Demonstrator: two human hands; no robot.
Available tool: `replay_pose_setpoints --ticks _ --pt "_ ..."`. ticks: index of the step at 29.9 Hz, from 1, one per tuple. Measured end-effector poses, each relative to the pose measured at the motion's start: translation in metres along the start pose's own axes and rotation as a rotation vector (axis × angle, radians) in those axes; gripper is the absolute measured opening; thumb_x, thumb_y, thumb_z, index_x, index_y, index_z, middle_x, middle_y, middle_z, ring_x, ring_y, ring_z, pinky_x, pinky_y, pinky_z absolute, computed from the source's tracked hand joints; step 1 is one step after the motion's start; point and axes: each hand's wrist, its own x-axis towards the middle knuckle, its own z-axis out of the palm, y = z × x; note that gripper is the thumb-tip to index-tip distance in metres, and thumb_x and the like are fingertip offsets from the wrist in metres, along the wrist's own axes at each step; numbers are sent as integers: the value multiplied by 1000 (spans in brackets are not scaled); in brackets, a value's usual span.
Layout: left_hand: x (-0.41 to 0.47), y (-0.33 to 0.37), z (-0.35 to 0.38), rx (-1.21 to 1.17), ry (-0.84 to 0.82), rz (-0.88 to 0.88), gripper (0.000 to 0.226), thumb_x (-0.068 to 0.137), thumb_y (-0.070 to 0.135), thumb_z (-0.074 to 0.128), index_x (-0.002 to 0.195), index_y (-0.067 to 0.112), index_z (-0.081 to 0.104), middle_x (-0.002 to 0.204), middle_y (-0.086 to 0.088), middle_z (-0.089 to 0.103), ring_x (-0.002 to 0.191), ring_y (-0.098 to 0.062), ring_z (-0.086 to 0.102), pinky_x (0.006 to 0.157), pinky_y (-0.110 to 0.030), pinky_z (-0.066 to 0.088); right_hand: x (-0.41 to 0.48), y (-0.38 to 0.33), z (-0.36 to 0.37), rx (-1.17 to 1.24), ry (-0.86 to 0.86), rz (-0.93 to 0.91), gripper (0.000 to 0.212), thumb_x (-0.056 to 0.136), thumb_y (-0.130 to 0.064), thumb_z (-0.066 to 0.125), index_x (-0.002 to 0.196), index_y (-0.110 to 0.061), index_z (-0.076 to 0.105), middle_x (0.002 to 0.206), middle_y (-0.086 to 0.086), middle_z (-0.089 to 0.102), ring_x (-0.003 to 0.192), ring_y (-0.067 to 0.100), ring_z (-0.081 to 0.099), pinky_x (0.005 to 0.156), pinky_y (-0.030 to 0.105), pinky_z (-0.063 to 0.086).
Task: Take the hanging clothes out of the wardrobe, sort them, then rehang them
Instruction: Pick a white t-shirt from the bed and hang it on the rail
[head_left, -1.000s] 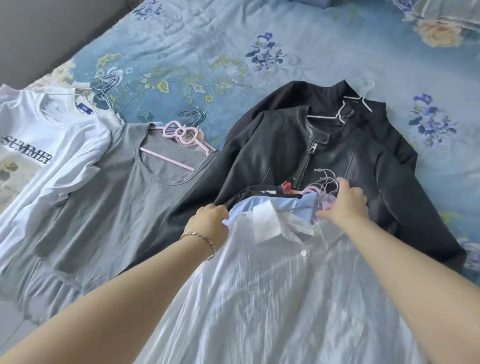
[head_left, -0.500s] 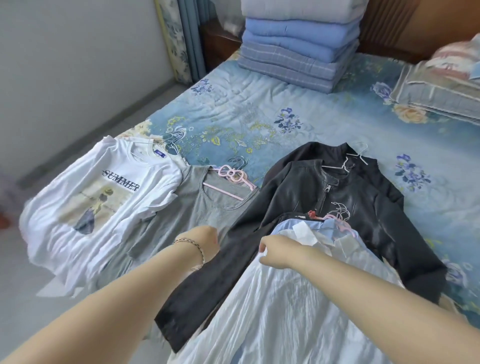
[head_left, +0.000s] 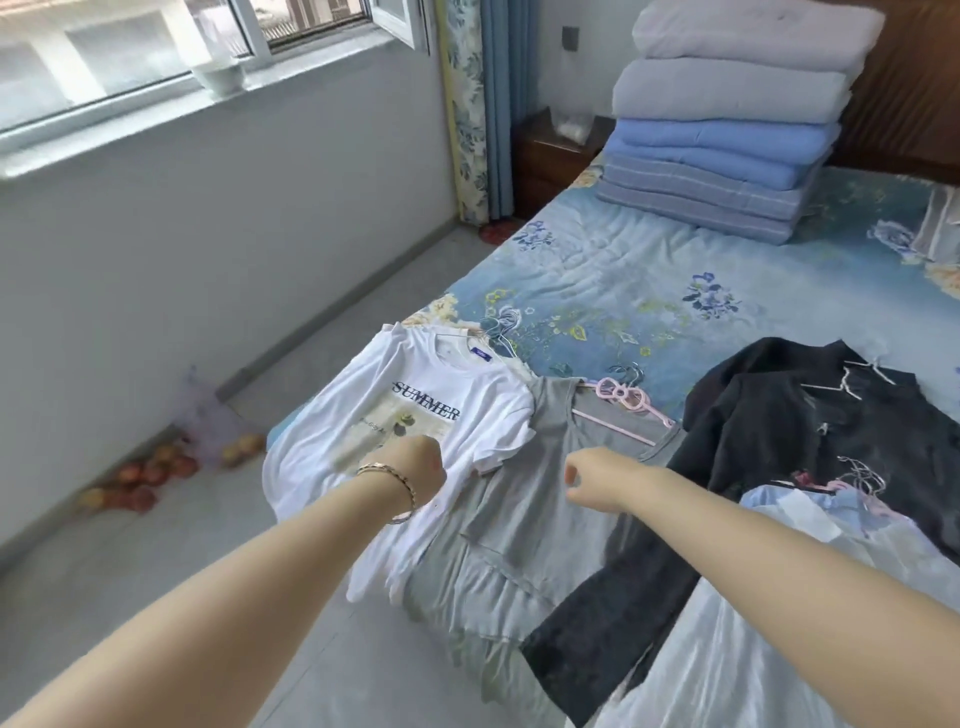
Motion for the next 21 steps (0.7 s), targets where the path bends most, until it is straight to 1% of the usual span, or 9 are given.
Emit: replay_pose_setpoints --ticks 3,6,8,10,11,13,16,18,21 --pt "27 -32 -13 -15 -15 -32 27 90 19 41 102 10 64 103 -7 68 92 -26 64 70 -27 46 38 -19 -10 36 27 11 29 90 -24 49 117 -16 57 126 6 56 114 25 55 91 29 43" --pt "68 -56 -26 -13 -20 -42 30 93 20 40 116 17 60 106 -4 64 94 -25 62 73 -28 46 91 -34 -19 86 64 33 25 88 -24 50 109 -18 61 122 6 60 111 26 57 91 29 45" --pt "108 -69 -33 -15 -22 -50 30 94 18 40 117 20 60 112 -2 63 99 -23 61 74 -27 45 137 -41 -26 120 98 60 24 89 -23 48 108 -19 62 122 5 60 111 25 57 89 27 44" --pt "161 -82 -37 -11 -12 -69 25 92 16 41 104 17 63 98 2 64 88 -21 60 72 -27 47 193 -44 -35 153 126 94 25 91 -20 44 111 -18 60 124 6 59 113 25 56 88 27 43" --pt "189 -88 -37 -20 -3 -81 22 92 16 40 96 17 62 85 6 61 80 -19 58 69 -26 46 220 -44 -40 175 139 115 26 92 -19 43 112 -17 60 123 6 60 113 26 56 88 27 43" --pt "244 -100 -35 -31 6 -95 19 94 17 37 88 19 55 73 7 54 73 -18 54 65 -25 44 275 -41 -46 237 153 171 27 92 -17 42 112 -15 60 121 7 60 112 27 56 87 28 44" --pt "322 -114 -23 -6 -14 -85 20 95 18 36 92 18 55 73 5 53 74 -21 57 63 -26 46 361 -31 -50 280 144 243 23 90 -13 43 103 -7 61 117 13 61 109 31 56 88 31 45" --pt "368 -121 -10 16 -30 -73 21 94 17 35 95 19 56 73 6 50 74 -21 55 58 -24 42 414 -23 -49 267 154 271 19 90 -12 45 99 -9 62 119 16 58 110 33 55 88 33 44" --pt "425 -129 17 25 -21 -66 22 94 18 37 102 21 57 73 8 48 75 -21 52 55 -24 38 486 -11 -36 249 135 320 33 92 -19 47 122 -7 54 130 17 48 118 34 50 95 34 42"
